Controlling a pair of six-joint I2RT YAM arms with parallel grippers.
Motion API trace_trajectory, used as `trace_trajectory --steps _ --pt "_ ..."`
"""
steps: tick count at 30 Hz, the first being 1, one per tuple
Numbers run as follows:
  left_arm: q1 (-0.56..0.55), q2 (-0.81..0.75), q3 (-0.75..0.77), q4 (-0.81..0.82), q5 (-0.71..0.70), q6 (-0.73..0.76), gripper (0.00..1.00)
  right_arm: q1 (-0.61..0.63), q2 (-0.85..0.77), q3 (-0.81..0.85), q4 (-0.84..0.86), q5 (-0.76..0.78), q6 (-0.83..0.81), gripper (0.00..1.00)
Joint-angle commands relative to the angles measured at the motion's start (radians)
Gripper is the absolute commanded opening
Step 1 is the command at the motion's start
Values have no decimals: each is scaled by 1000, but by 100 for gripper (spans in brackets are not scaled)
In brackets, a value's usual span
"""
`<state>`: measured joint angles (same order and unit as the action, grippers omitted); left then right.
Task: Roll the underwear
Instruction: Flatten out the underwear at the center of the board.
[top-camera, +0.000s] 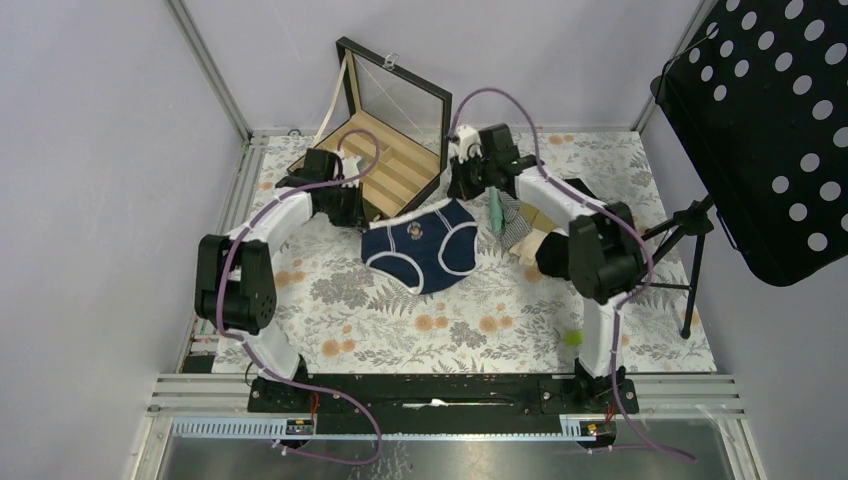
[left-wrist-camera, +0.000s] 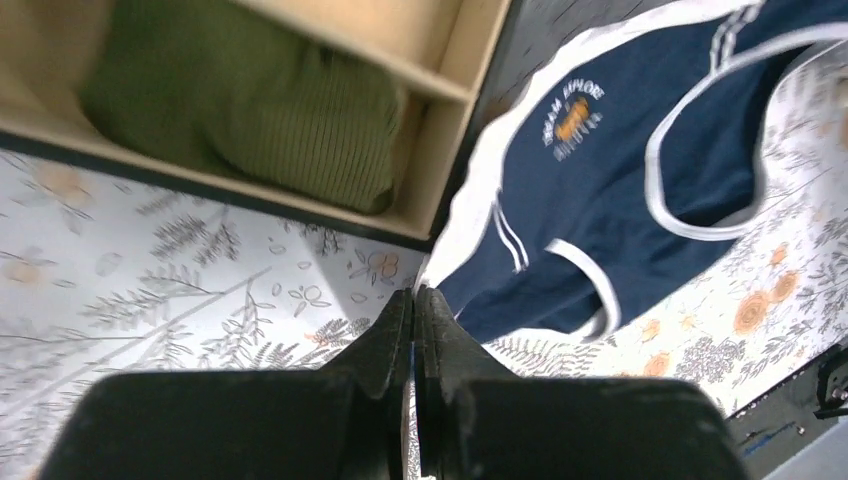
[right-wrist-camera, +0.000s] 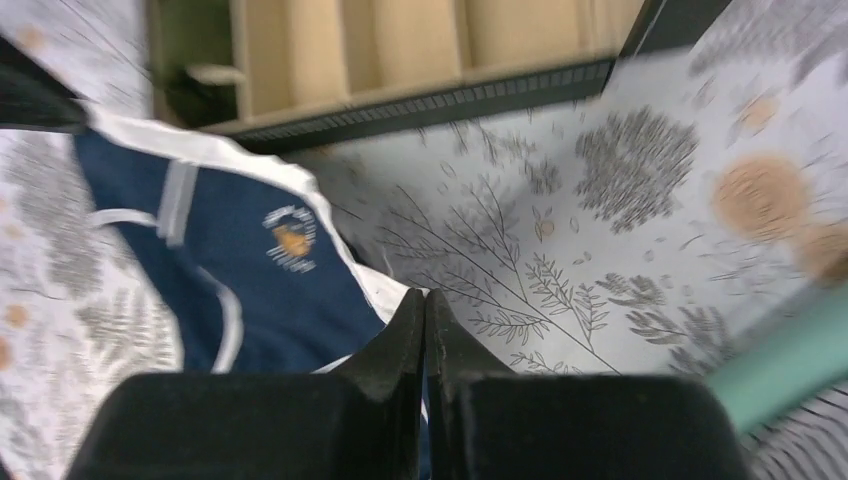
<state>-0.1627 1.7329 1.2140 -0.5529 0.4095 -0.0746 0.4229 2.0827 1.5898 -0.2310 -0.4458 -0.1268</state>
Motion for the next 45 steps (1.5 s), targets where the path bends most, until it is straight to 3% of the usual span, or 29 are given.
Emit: trace_trajectory --steps 1,10,14,21,25,29,33,34,35,37,39,41,45 --pt "-1 -129 107 8 8 67 0 -6 -251 0 39 -21 68 0" --pt "-1 -413 42 141 -80 78 0 -7 -566 -175 106 64 190 0" --pt "-19 -539 -24 178 -44 80 0 -3 -680 -265 93 59 201 0" --pt "-148 -682 -45 -49 129 131 0 44 -926 -405 -60 -35 246 0" --pt "-199 -763 -88 -161 144 91 0 66 -1019 -451 -201 -59 278 0" --pt "-202 -702 -160 -100 31 33 0 65 -980 -496 -204 122 295 0" --pt "-202 -462 -157 86 -124 -45 0 47 -837 -554 -42 232 305 0" --pt "-202 -369 -134 116 -159 -61 2 39 -783 -562 -7 264 301 0" --pt "-202 -275 -99 131 -180 -73 11 31 -721 -559 20 299 305 0" --pt "-199 -110 -21 130 -206 -80 38 6 -584 -532 69 350 324 21" --pt "-199 -26 42 131 -262 -68 52 -38 -477 -488 106 407 368 51" --pt "-198 -7 90 103 -311 -54 57 -67 -440 -425 99 432 381 58" --pt "-199 -90 71 89 -245 -25 59 -73 -503 -400 74 357 299 59"
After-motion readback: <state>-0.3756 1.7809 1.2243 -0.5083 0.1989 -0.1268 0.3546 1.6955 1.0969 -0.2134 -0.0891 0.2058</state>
